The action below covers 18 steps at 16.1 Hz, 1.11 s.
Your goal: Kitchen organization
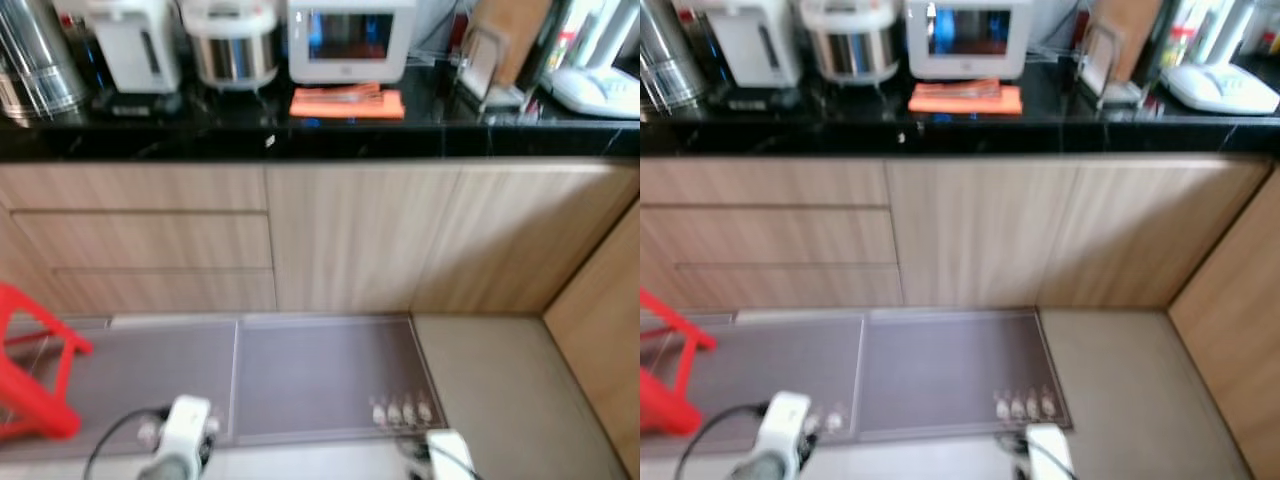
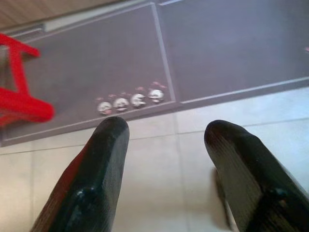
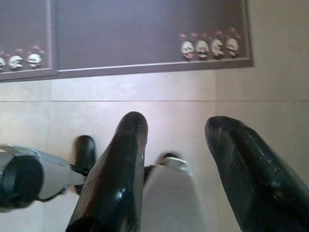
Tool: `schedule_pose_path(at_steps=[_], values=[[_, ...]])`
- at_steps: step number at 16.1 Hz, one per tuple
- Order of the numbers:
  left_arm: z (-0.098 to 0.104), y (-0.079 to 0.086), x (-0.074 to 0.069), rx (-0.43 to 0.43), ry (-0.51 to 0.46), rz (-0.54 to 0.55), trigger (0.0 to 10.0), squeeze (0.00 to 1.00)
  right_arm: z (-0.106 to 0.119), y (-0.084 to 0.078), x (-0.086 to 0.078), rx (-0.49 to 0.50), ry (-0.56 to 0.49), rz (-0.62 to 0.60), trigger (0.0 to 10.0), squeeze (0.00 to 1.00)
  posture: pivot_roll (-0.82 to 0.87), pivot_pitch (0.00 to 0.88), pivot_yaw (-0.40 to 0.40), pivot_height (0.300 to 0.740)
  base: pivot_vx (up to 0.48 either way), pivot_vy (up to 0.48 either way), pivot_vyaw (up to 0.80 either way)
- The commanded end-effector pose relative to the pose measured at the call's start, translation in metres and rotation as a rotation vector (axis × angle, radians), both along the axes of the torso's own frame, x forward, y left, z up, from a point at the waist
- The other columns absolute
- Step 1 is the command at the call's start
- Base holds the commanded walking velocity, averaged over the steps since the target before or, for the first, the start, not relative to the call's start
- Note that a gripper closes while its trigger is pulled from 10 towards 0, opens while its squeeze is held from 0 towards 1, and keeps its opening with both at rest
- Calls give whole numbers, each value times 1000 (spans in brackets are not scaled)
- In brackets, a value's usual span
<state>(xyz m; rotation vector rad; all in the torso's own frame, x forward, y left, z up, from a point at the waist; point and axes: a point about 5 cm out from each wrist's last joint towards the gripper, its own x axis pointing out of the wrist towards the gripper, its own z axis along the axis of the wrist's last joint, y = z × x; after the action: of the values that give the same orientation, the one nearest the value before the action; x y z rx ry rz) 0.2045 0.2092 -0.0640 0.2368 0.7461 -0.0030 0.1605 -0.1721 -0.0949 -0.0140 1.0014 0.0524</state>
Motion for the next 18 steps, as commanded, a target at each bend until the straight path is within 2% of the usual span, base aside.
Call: schedule_pose_path(at_steps=[1,7,10,14,18], values=[[0,-7,3,-4,-5,-23,10000,0,-1,-11,-5,-19,22,-21,10000,0,27,0,11,740,0,480,-800],[0,-8,2,-7,-4,-22,10000,0,-1,-11,-4,-15,10,-21,10000,0,33,0,12,740,0,480,-70],[1,-8,4,-7,-9,-18,10000,0,-1,-10,-5,-35,3,23,10000,0,39,0,9,740,0,480,0],[1,-7,4,-4,-11,-13,10000,0,-2,-6,-8,-34,8,32,10000,0,41,0,7,740,0,480,800],[1,-6,4,-5,-13,-12,10000,0,-2,-6,-8,-19,0,5,10000,0,42,0,5,740,0,480,0]])
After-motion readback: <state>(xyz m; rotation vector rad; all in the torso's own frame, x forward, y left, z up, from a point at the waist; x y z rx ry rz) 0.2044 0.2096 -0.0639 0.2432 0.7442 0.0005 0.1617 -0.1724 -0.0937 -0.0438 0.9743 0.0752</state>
